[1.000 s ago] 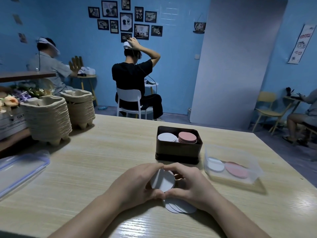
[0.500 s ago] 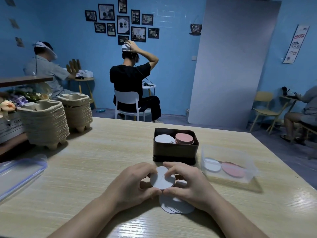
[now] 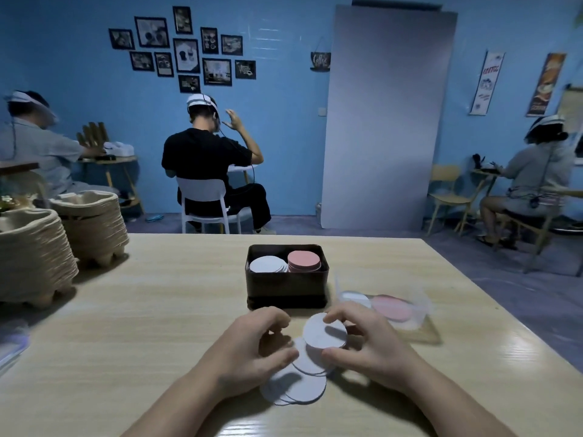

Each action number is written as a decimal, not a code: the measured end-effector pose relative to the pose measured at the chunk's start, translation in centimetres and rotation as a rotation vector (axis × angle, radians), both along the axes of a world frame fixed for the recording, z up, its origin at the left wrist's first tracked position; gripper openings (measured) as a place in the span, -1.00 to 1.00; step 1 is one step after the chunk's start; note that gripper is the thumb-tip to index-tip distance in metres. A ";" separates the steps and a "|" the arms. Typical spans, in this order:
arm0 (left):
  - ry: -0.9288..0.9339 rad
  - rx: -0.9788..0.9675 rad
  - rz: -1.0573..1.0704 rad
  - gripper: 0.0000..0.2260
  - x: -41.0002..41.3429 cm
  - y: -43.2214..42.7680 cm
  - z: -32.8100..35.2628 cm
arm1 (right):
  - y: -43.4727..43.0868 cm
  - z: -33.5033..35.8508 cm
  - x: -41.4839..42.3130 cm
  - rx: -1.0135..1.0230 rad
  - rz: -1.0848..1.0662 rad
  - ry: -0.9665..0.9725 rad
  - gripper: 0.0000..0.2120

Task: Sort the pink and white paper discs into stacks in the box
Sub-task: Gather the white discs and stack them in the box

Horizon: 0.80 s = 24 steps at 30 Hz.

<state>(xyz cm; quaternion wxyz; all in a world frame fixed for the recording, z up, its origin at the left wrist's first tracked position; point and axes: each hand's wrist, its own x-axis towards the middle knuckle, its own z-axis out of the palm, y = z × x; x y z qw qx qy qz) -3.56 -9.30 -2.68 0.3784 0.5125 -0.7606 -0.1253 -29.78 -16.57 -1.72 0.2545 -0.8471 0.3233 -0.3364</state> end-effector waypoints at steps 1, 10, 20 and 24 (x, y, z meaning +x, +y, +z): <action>-0.025 0.011 -0.009 -0.69 -0.2 -0.1 -0.1 | 0.0 -0.3 -0.3 0.014 -0.011 -0.007 -0.65; -0.130 0.154 -0.021 -0.41 -2.2 -1.3 0.6 | 0.0 -0.2 -0.1 0.060 -0.019 -0.065 -0.71; -0.144 0.116 0.036 -0.52 0.9 0.1 0.7 | 0.1 -0.5 0.2 0.019 -0.028 -0.018 -0.69; -0.110 0.018 0.097 -0.63 2.0 1.0 0.1 | 0.3 -0.6 0.4 0.038 -0.026 -0.023 -0.71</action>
